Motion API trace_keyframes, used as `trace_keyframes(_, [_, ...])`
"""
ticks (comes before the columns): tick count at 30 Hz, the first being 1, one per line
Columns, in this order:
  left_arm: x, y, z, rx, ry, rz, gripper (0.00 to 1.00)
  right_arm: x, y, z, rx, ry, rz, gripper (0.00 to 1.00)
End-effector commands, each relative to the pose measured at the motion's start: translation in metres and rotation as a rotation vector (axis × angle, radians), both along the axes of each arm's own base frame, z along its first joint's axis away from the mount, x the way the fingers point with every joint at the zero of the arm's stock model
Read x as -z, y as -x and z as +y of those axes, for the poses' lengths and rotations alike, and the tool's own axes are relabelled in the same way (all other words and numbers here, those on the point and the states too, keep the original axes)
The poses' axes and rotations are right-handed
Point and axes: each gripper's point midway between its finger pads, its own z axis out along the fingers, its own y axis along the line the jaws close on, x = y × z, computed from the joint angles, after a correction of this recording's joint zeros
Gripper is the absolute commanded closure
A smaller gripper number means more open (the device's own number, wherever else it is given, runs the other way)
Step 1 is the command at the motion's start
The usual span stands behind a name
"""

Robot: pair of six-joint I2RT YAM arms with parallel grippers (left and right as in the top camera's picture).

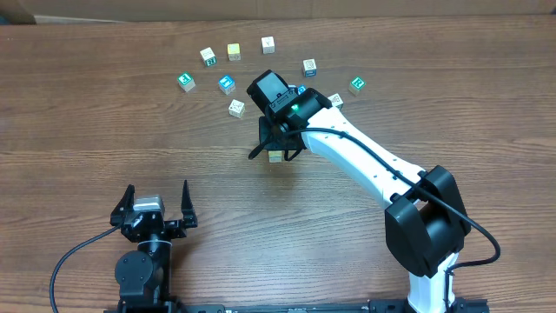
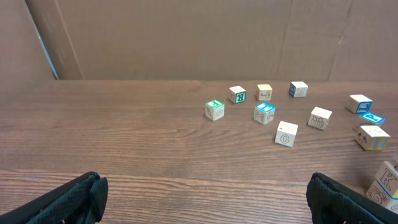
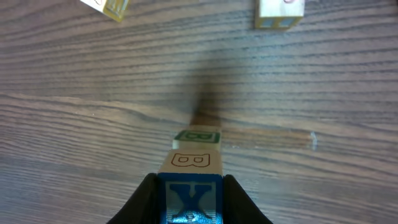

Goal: Form a tower
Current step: 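Lower the X block onto the stack and open the right gripper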

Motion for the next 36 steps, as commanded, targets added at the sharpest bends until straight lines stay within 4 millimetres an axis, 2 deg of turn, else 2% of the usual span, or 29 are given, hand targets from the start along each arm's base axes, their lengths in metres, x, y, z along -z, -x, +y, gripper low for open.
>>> trace_keyframes(1, [-0.0023, 0.0014, 0.0046, -0.021, -0.02, -0.002, 0.0, 0.0004, 0.0033, 0.0004, -0.002, -0.007, -0.006, 0.78])
trace_keyframes(31, [-0.0023, 0.0014, 0.0046, -0.021, -0.02, -0.002, 0.0, 0.0016, 0.0016, 0.0037, -0.007, -0.023, -0.014, 0.77])
trace_keyframes(36, [-0.0024, 0.0014, 0.0046, -0.021, -0.02, -0.002, 0.01, 0.0016, 0.002, 0.0042, -0.008, -0.025, -0.011, 0.71])
